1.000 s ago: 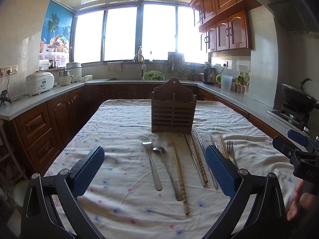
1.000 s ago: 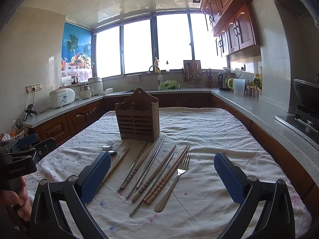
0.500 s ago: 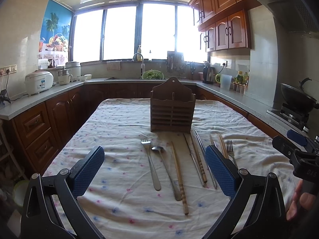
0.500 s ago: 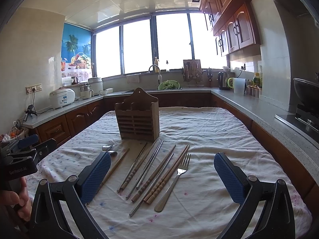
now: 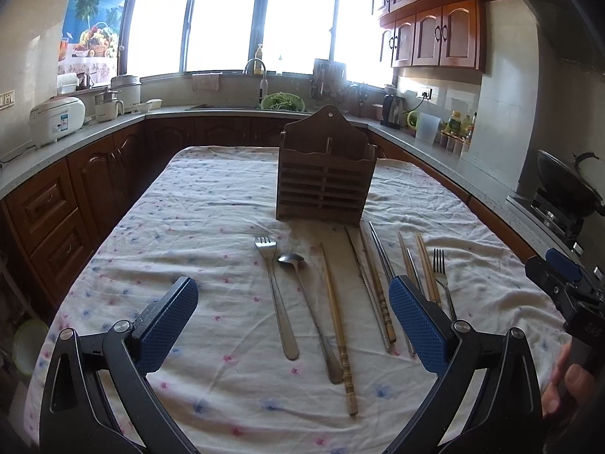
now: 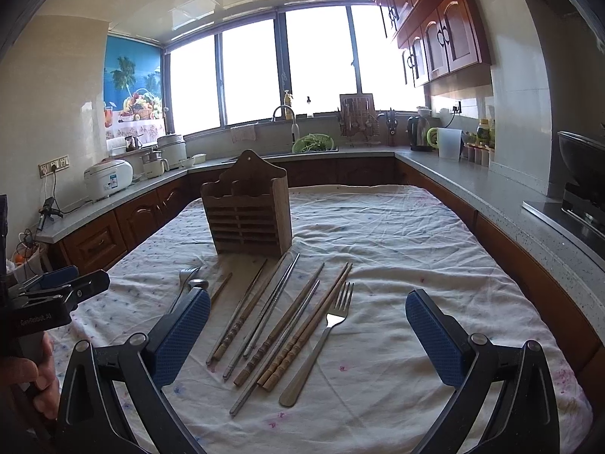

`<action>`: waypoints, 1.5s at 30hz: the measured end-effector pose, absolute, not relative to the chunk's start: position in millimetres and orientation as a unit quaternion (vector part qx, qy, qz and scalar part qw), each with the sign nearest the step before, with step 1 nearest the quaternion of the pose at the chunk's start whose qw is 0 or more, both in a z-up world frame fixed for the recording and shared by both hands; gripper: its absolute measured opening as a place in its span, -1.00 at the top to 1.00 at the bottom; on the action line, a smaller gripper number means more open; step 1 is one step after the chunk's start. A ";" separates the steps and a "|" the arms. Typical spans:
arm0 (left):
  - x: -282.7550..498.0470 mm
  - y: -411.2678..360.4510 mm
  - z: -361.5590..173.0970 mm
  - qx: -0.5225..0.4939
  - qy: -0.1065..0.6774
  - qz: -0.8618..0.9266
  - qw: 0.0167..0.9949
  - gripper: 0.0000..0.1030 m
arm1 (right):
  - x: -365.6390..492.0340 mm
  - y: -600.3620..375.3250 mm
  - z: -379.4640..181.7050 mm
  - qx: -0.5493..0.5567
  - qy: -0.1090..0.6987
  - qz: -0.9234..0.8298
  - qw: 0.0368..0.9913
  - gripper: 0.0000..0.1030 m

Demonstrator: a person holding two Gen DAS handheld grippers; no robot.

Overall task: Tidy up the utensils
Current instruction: 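Lower the right tool to the wooden chopsticks while the left tool lowers beside the spoon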

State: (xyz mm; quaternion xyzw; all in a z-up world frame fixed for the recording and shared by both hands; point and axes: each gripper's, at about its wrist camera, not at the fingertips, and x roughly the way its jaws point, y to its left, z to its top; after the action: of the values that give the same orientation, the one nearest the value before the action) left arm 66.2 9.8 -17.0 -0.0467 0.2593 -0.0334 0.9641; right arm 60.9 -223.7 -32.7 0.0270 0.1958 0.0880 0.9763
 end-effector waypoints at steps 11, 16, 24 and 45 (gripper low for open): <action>120.8 -2.7 -20.7 -0.045 0.312 -0.084 0.945 -0.70 | 107.7 -239.9 -36.9 0.069 0.247 0.099 0.961 -0.46; 146.3 -9.0 -30.0 -0.041 0.350 -0.106 0.930 -0.47 | 135.9 -245.5 -40.7 0.087 0.275 0.100 0.952 -0.01; 188.7 -20.2 -47.6 -0.037 0.406 -0.130 0.904 -0.05 | 184.6 -254.7 -53.2 0.116 0.326 0.100 0.933 0.30; 250.9 -33.4 -83.1 -0.018 0.481 -0.138 0.866 0.44 | 285.6 -215.3 -96.9 0.095 0.418 0.109 0.897 0.60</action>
State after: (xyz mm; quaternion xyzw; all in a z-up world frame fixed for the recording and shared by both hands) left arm 250.9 -33.4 -83.1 -0.0176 0.4807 -0.1376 0.8658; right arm 285.6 -215.3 -96.9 0.0951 0.4178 0.1093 0.8969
